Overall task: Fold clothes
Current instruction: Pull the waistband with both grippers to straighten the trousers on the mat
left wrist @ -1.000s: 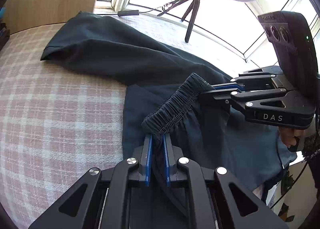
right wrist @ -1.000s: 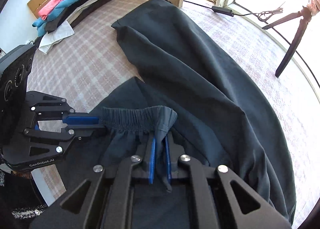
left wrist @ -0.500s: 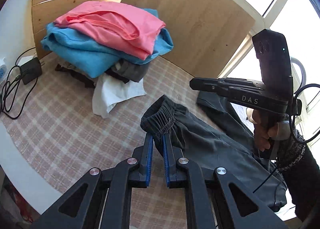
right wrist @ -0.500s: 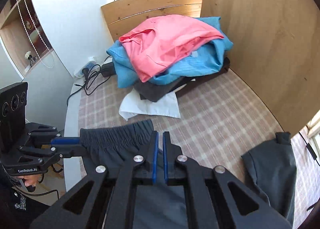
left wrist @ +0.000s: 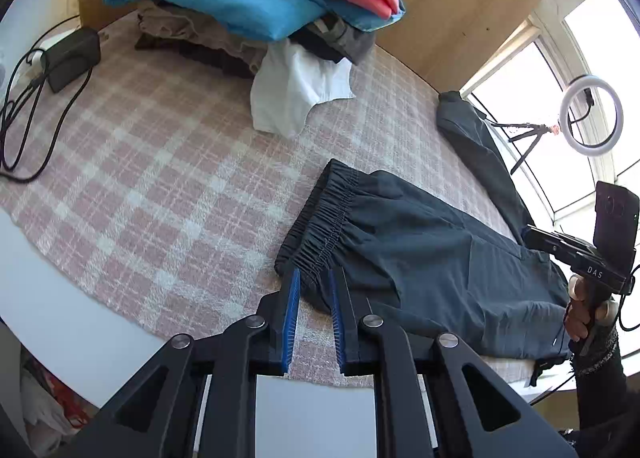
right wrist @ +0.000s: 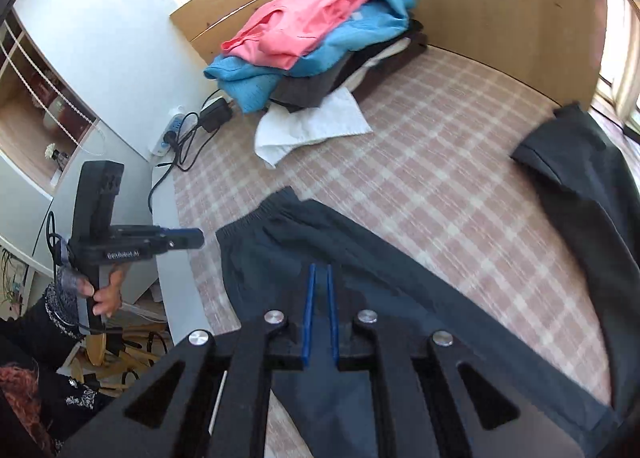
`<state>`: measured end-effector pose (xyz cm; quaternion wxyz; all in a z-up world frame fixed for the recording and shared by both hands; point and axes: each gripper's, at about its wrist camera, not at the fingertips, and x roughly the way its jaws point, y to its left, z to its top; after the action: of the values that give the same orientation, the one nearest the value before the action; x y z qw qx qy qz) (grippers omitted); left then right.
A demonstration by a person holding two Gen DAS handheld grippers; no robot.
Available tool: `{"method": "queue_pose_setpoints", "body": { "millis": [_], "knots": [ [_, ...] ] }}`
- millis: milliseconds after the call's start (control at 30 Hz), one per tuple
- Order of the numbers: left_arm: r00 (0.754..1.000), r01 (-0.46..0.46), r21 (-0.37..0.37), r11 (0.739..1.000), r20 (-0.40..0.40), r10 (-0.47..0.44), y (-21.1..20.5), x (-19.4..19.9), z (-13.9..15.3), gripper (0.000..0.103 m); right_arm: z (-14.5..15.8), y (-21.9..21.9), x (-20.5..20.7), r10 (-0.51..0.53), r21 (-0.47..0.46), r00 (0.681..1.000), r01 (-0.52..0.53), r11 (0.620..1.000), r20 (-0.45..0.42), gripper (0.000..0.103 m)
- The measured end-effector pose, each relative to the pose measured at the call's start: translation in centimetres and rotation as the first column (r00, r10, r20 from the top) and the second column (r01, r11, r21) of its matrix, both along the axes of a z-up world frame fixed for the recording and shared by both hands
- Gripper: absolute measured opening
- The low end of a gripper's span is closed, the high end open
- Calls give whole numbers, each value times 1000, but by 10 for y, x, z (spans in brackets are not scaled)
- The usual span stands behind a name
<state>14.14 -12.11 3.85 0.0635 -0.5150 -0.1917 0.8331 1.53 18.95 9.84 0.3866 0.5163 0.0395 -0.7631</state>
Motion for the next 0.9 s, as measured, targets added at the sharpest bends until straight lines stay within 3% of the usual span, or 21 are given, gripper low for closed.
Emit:
{"method": "queue_pose_setpoints", "body": {
  "millis": [67, 133, 233, 300, 367, 500, 567, 633, 667, 733, 900],
  "knots": [
    [996, 85, -72, 994, -13, -86, 12, -29, 2, 30, -13, 78, 18, -216, 59, 976, 214, 975, 32, 15],
    [989, 145, -87, 986, 15, -145, 22, -61, -12, 33, -27, 146, 42, -416, 125, 908, 407, 905, 51, 15],
    [981, 187, -114, 976, 69, -180, 35, -91, -30, 32, -40, 225, 83, -648, 192, 761, 630, 753, 45, 15],
    [982, 181, -148, 972, 85, -170, 40, -99, -35, 32, -45, 270, 111, -765, 204, 643, 744, 636, 39, 16],
    [983, 176, -178, 968, 86, -163, 41, -102, -35, 27, -47, 304, 137, -846, 245, 533, 823, 513, -20, 20],
    [985, 168, -169, 971, 68, -159, 40, -100, -32, 24, -42, 366, 186, -951, 157, 309, 938, 308, 22, 22],
    [985, 172, -165, 971, 52, -165, 42, -99, -30, 11, -37, 393, 207, -978, 92, 201, 974, 205, 55, 22],
    [984, 176, -151, 973, 38, -172, 43, -101, -27, 0, -31, 415, 221, -991, 56, 117, 991, 121, 67, 37],
    [985, 175, -154, 972, 33, -172, 45, -101, -25, 0, -29, 422, 225, -995, 58, 84, 994, 88, 59, 48],
    [985, 172, -159, 972, 27, -169, 47, -103, -23, 0, -24, 433, 233, -999, 60, 31, 998, 33, 39, 48],
    [986, 166, -152, 974, 23, -164, 47, -106, -19, 0, -23, 458, 231, -990, -42, -23, 999, -29, 139, 48]
  ]
}}
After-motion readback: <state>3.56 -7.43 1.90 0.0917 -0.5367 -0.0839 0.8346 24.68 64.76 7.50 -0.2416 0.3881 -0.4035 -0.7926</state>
